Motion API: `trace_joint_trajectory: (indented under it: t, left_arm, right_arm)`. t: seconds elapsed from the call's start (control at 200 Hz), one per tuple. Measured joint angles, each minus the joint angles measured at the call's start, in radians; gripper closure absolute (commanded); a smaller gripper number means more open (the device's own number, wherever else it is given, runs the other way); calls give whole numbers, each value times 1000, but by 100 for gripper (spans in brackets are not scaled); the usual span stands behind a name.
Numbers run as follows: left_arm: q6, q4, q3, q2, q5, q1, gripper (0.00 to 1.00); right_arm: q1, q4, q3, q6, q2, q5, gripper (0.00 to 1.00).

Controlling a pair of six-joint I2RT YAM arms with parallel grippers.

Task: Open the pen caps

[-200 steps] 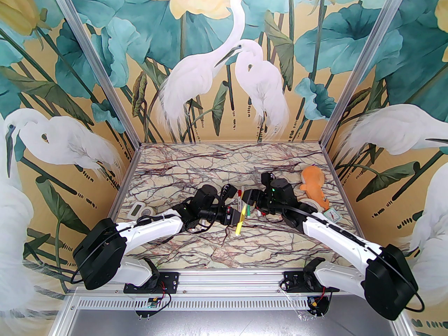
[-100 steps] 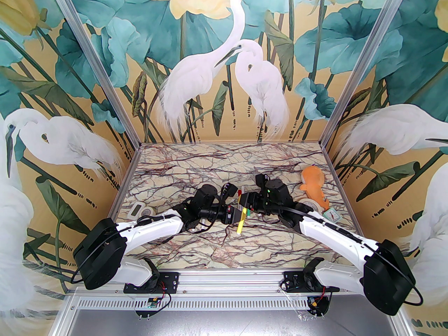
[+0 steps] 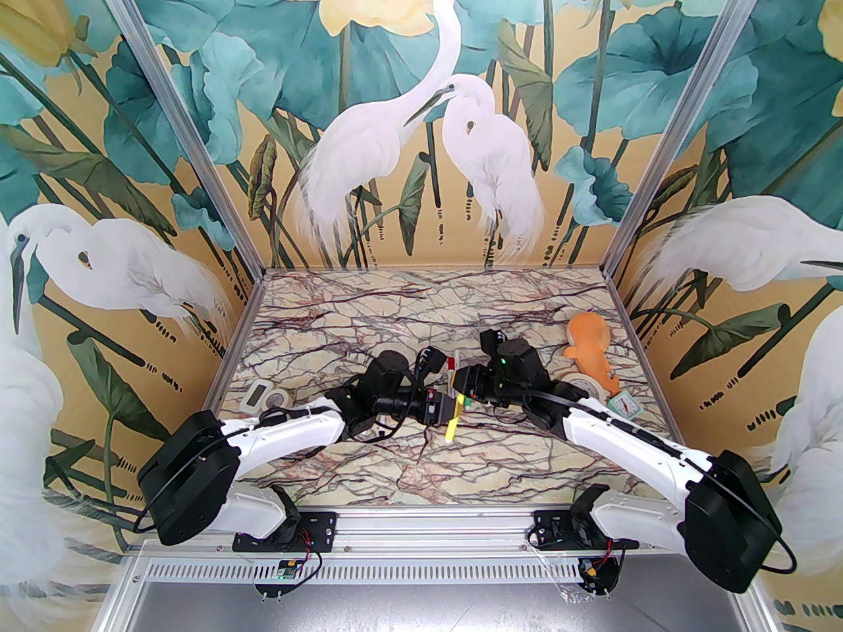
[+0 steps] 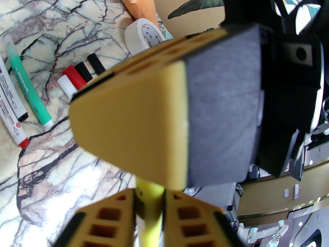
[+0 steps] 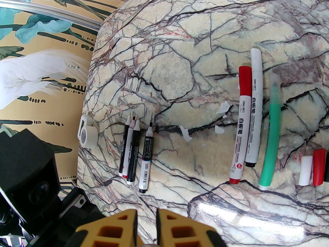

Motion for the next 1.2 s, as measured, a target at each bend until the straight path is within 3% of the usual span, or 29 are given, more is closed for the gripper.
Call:
trace_joint_trajectory:
  t: [0.32,0.76,1.2]
  left_arm:
    - [-63,180,-91,-2,21,-14,60]
    - [-57,219,-87,1,6,-35,92]
    - [-50,263,-87,-19,33,-46,97]
  right_arm:
    - [0,39,5,6,-8,11,84]
    - [1,83,-11,32,-44,6,85]
    - [-14,106,-42,19,-135,-27,84]
